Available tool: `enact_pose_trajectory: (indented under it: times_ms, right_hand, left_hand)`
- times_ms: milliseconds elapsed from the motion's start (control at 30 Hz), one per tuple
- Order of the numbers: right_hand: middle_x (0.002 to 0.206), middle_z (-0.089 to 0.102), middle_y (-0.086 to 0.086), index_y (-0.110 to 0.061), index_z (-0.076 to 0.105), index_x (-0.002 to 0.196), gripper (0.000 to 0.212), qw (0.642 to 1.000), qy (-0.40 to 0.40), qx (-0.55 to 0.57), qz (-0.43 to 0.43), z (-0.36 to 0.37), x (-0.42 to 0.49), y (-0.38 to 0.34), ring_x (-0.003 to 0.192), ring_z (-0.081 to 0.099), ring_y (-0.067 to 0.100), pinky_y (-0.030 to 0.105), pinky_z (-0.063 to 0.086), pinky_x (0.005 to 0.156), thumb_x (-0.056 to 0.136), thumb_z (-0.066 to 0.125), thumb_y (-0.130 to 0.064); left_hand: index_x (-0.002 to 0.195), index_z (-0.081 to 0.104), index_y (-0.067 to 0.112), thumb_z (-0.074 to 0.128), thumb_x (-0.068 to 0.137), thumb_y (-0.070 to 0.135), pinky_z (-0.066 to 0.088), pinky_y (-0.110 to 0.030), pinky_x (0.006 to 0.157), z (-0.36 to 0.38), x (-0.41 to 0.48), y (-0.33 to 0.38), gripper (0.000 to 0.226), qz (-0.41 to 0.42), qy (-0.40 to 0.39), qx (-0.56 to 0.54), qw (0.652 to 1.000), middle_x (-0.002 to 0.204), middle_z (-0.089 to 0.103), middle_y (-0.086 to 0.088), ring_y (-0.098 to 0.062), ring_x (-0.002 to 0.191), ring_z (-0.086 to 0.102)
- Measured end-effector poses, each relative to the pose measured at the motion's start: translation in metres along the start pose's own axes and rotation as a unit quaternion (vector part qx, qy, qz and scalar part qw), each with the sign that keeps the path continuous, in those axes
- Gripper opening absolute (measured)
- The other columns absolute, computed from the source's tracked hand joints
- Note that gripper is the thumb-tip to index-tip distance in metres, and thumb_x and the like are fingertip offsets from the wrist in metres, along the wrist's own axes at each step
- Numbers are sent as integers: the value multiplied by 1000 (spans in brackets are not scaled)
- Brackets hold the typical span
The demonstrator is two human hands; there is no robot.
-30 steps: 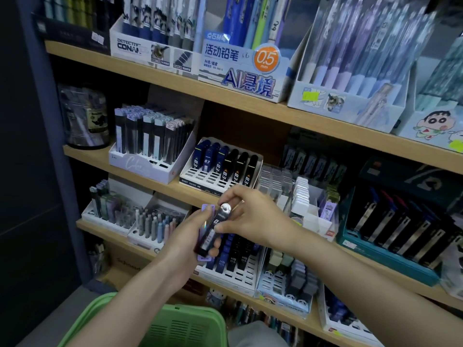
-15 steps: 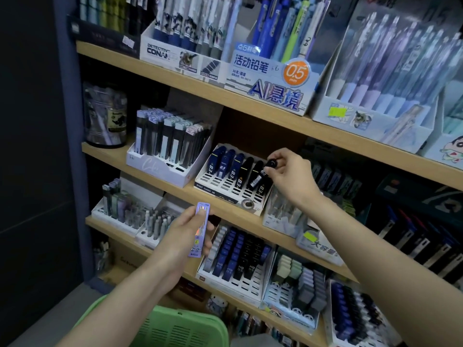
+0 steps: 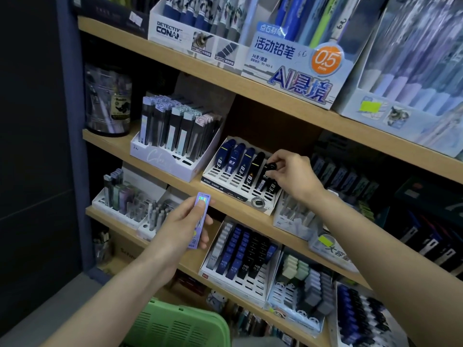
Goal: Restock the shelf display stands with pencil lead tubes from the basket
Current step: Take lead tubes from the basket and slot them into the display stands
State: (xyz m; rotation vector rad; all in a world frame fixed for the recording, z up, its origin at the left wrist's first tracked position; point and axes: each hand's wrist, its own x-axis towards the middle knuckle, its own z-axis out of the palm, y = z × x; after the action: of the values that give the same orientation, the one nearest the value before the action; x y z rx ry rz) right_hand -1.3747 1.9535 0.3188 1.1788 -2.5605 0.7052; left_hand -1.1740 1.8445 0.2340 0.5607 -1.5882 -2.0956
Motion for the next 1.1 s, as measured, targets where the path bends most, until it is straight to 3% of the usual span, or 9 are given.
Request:
enact_pose_trajectory:
  times_ms: [233, 300, 400, 567, 733, 800, 900, 1000, 1100]
  right_hand:
    - [110, 61, 7, -12, 68, 110, 20, 998, 17, -49, -20, -1, 4, 1, 101, 58, 19, 27, 46, 92, 93, 58, -15]
    - [105, 63, 6, -11, 68, 110, 21, 999, 17, -42, -13, -1, 5, 1, 99, 59, 19, 31, 48, 94, 91, 62, -14]
    - [88, 63, 2, -11, 67, 98, 10, 999, 6, -34, -16, 2, 6, 3, 86, 62, 16, 37, 54, 85, 87, 66, -13]
    - [91, 65, 5, -14, 67, 93, 6, 997, 2, -68, -23, 3, 7, 2, 87, 61, 22, 41, 53, 81, 89, 65, -16]
    - [115, 54, 5, -11, 63, 114, 22, 990, 27, -132, -51, 4, -6, -11, 104, 54, 20, 32, 48, 85, 93, 58, -17]
    - [113, 53, 2, -13, 61, 117, 24, 994, 30, -79, -72, 6, -18, -29, 96, 54, 11, 24, 48, 84, 94, 55, -20]
    - [102, 58, -4, -15, 64, 111, 22, 993, -54, 48, -92, 12, -39, -64, 78, 50, -5, 6, 41, 73, 97, 51, -25]
    - [101, 65, -7, -18, 66, 111, 23, 975, -168, 97, -108, 20, -54, -84, 79, 53, -6, 7, 41, 74, 94, 56, -29]
    - [91, 68, -5, -19, 70, 100, 13, 969, -189, 123, -96, 25, -58, -92, 78, 60, 2, 20, 50, 78, 88, 65, -23]
  left_hand:
    - [103, 67, 23, 42, 100, 28, 41, -18, 42, 1, 5, -5, 26, -10, -9, -4, 1000, 72, 57, 0, -9, 46, 48]
    - [102, 68, 20, 43, 100, 26, 39, -20, 40, 1, 7, -6, 25, -22, -13, -17, 1000, 69, 58, -1, -10, 44, 46]
    - [101, 67, 15, 42, 100, 20, 36, -20, 36, 3, 11, -7, 25, -40, -17, -42, 998, 63, 59, 0, -11, 40, 44]
    - [90, 49, 1, 38, 98, 5, 38, -21, 36, 7, 17, -6, 14, -57, -11, -79, 995, 55, 62, -3, -15, 36, 47]
    - [101, 59, 16, 46, 99, 16, 48, -28, 52, 0, 5, 2, 13, -16, -44, -9, 999, 78, 68, -1, -15, 51, 57]
    - [104, 63, 21, 50, 96, 20, 47, -24, 49, -4, 2, 4, 15, 3, -53, 14, 998, 86, 67, -4, -13, 53, 56]
    - [101, 67, 20, 52, 95, 15, 41, -22, 44, -11, 3, 5, 16, 21, -50, 51, 997, 79, 63, -2, -11, 52, 50]
    - [91, 65, 15, 53, 93, 6, 41, -23, 46, -20, 4, 6, 15, 32, -64, 120, 990, 63, 56, 0, -12, 54, 50]
    - [88, 61, 8, 59, 90, 3, 44, -26, 48, -33, 3, 12, 6, 61, -62, 152, 985, 66, 57, -7, -13, 54, 54]
